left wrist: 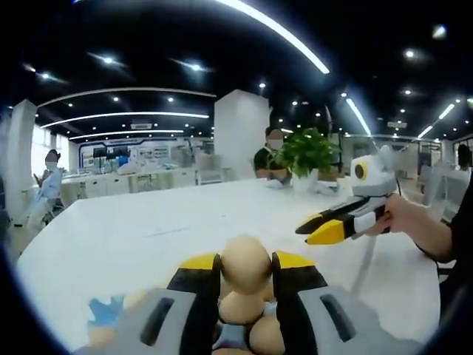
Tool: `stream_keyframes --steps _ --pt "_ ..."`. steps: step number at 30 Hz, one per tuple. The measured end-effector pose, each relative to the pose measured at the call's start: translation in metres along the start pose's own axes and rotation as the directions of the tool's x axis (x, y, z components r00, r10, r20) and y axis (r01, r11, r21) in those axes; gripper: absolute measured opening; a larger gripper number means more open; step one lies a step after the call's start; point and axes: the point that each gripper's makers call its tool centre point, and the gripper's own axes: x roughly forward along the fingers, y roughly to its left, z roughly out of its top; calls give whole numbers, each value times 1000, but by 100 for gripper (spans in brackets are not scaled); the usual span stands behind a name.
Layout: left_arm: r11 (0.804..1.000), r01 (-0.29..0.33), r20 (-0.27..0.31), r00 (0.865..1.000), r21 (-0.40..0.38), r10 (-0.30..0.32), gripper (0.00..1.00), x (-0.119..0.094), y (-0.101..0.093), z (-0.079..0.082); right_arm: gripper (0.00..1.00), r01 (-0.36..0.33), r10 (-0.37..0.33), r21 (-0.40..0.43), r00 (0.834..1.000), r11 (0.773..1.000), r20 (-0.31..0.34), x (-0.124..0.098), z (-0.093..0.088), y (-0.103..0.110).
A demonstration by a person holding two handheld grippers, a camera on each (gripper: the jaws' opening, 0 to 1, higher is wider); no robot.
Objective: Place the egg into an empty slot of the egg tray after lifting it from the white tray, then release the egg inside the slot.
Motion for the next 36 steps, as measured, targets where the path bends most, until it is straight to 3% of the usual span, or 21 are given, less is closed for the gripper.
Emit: stream_keyframes --steps 19,32,36 --pt "990 -141 -6 990 -19 140 27 -37 66 -1 26 17 -17 0 1000 1000 -6 0 -2 -10" --pt "977 -210 -54 977 -43 207 27 -47 109 -15 26 19 -19 -10 1000 1000 -10 2 -2 -13" --pt "975 -213 -94 974 -69 206 27 -48 119 -25 27 20 -20 -12 1000 1000 -13 3 -3 -15"
